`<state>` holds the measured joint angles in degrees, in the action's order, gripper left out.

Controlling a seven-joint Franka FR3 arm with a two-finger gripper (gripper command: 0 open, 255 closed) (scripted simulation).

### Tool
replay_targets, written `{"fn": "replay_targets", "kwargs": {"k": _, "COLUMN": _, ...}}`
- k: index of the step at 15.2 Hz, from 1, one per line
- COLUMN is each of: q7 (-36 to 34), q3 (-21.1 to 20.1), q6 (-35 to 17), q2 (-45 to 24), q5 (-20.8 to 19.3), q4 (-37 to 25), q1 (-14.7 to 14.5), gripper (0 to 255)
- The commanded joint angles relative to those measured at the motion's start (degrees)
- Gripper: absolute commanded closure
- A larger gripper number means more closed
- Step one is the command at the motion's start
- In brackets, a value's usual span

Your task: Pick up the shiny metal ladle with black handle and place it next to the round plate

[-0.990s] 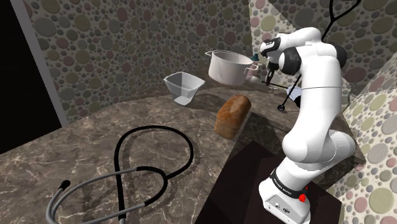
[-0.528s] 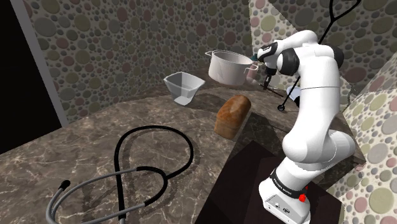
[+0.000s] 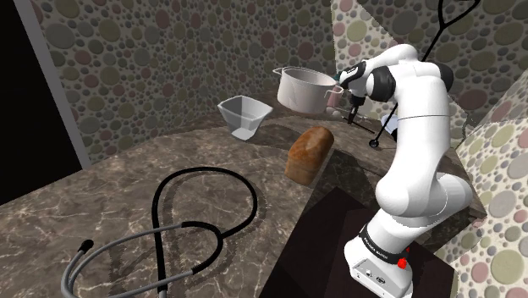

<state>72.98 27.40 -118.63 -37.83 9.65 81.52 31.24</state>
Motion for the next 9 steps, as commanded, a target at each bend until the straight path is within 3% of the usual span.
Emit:
{"fn": "replay_targets", "kwargs": {"k": 1, "q7": 0.0, "q3": 0.0, "q6": -0.1, "q2": -0.1, "q5": 0.0, "q4": 0.0, "q1": 0.0, "gripper": 255}}
{"fn": "replay_targets", "kwargs": {"k": 4, "q7": 0.0, "q3": 0.0, "q6": -0.1, "q2": -0.1, "q5": 0.0, "q4": 0.0, "q1": 0.0, "gripper": 255}}
{"fn": "replay_targets", "kwargs": {"k": 5, "q7": 0.0, "q3": 0.0, "q6": -0.1, "q2": -0.1, "q5": 0.0, "q4": 0.0, "q1": 0.0, "gripper": 0}}
{"fn": "replay_targets", "kwargs": {"k": 9, "q7": 0.0, "q3": 0.0, "q6": -0.1, "q2": -0.1, "q5": 0.0, "q4": 0.0, "q1": 0.0, "gripper": 0}}
